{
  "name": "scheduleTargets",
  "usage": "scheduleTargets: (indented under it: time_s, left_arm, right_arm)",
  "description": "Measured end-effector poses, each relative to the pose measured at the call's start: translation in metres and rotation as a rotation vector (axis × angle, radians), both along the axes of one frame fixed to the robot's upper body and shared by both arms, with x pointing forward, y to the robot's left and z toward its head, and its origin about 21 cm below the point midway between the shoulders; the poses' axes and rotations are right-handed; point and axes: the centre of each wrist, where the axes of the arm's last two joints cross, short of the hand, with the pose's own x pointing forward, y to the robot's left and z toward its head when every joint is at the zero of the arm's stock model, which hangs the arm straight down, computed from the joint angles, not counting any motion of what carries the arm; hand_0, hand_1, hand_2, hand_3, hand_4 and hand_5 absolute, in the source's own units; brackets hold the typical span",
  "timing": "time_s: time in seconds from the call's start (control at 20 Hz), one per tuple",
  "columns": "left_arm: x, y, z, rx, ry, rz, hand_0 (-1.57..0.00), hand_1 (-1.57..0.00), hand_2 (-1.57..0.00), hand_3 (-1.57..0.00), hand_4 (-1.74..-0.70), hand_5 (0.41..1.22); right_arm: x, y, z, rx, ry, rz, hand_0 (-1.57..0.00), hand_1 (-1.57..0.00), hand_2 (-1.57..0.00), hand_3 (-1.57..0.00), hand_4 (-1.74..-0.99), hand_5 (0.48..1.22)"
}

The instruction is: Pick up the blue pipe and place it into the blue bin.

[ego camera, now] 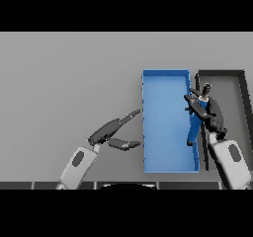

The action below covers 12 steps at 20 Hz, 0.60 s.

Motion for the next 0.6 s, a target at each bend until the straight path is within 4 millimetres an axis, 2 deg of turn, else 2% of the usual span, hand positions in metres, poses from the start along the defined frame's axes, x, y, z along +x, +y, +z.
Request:
scheduleTargets:
  time_s: [0.05, 0.15, 0.2, 0.25, 0.35, 0.4, 0.5, 0.6]
  left_arm:
    - [0.002, 0.002, 0.001, 0.007, -0.006, 0.006, 0.00, 0.00, 0.00, 0.00, -0.92, 0.481]
    - [0.004, -0.002, 0.001, 0.017, -0.001, 0.009, 0.00, 0.00, 0.00, 0.00, -0.92, 0.486]
    - [0.003, -0.002, 0.000, 0.009, -0.005, 0.007, 0.00, 0.00, 0.00, 0.00, -0.92, 0.489]
    - [0.001, -0.001, 0.000, -0.003, -0.012, 0.000, 0.00, 0.00, 0.00, 0.00, -0.92, 0.491]
    - [0.002, -0.002, -0.001, 0.009, -0.007, 0.007, 0.00, 0.00, 0.00, 0.00, -0.92, 0.493]
    - [0.002, -0.002, -0.001, 0.009, -0.007, 0.007, 0.00, 0.00, 0.00, 0.00, -0.92, 0.493]
    - [0.002, -0.001, 0.000, 0.010, -0.007, 0.006, 0.00, 0.00, 0.00, 0.00, -0.93, 0.494]
    - [0.002, 0.000, 0.000, 0.006, -0.003, 0.007, 0.00, 0.00, 0.00, 0.00, -0.92, 0.494]
  right_arm:
    - [-0.003, 0.001, -0.005, 0.017, 0.042, -0.006, -1.57, -1.57, -1.57, -0.80, -1.616, 1.221]
    - [-0.002, 0.005, -0.013, 0.031, 0.115, -0.025, -1.57, -1.57, -1.57, -0.51, -1.661, 1.221]
    - [-0.001, 0.007, -0.015, 0.042, 0.152, -0.036, -1.57, -1.57, -1.57, -0.41, -1.677, 1.171]
    - [-0.002, 0.007, -0.016, 0.058, 0.190, -0.052, -1.57, -1.57, -1.52, -0.45, -1.626, 1.161]
    - [-0.002, 0.009, -0.017, 0.077, 0.234, -0.069, -1.08, -1.03, -0.99, -0.29, -1.469, 1.148]
    - [-0.002, 0.009, -0.017, 0.072, 0.232, -0.057, -0.87, -0.82, -0.79, -0.23, -1.405, 1.137]
    - [-0.001, 0.007, -0.019, 0.057, 0.250, -0.064, -0.55, -0.52, -0.50, -0.15, -1.339, 1.108]
    - [0.001, 0.007, -0.019, -0.005, 0.266, -0.032, -0.35, -0.34, -0.32, -0.09, -1.279, 1.010]
